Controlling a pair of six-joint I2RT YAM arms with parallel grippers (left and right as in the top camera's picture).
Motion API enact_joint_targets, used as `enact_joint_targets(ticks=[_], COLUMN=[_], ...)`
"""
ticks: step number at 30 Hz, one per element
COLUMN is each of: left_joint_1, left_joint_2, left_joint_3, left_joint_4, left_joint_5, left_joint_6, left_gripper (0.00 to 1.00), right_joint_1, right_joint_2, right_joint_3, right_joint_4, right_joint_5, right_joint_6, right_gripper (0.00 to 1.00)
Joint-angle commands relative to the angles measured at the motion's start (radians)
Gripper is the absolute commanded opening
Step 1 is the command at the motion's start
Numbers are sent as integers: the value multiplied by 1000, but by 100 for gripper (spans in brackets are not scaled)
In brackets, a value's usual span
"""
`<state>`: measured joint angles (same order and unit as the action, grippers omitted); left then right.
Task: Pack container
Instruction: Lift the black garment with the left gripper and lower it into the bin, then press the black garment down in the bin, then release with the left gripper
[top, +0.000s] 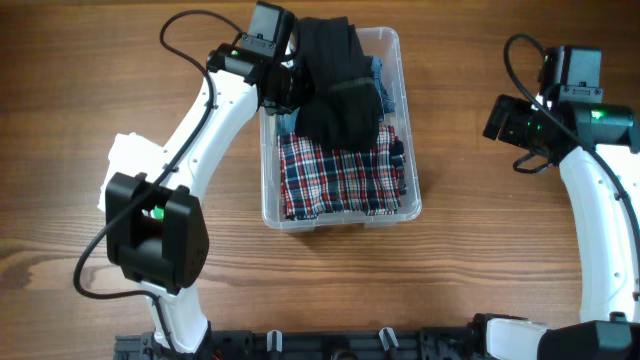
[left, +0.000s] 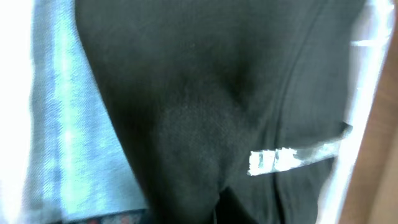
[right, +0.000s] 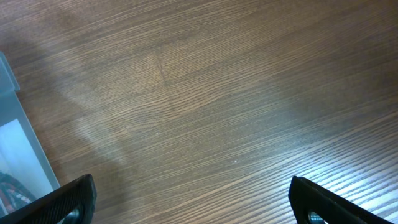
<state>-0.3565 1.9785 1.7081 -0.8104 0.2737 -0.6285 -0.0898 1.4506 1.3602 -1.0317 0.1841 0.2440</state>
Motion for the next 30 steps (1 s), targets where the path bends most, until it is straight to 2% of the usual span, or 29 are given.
enact_joint_targets(ticks=[1,2,4,8,14,16,18,19,23,26,30], left_joint_1=[-6,-6,-6,-3,1,0,-1,-2,-16,-43,-58], left_joint_2=[13,13,13,1,-79,-107,-134,-137,-138,-123,-61], left_joint_3=[5,5,5,16,85,93,93,93,93,93,93], left_joint_4=[-50,-51,-50,-35,-35,-30,-10,0,82,153,220], left_joint_5=[-138,-137,-134,-142,-149,-149,-149,-149,-161,-275,-291], left_joint_6=[2,26,43,93,128,128,128,128,183,189,207], left_gripper=[53,65,79,81,77,71,12,4,4,4,4], right_joint_1=[0,0,0,0,0,0,0,0,0,0,0], right_joint_2=[-14,-14,-14,-14,-14,-14,-14,-14,-14,-14,-14], right_joint_3=[12,12,12,12,12,12,12,12,12,12,12], right_joint_4=[3,3,3,2,3,3,3,3,3,2,3], right_joint_5=[3,3,3,3,3,3,3,3,3,3,2], right_joint_6=[-8,-9,-8,-8,-8,-9,-9,-8,-8,-9,-8], right_gripper=[100,100,100,100,100,100,100,100,100,100,100])
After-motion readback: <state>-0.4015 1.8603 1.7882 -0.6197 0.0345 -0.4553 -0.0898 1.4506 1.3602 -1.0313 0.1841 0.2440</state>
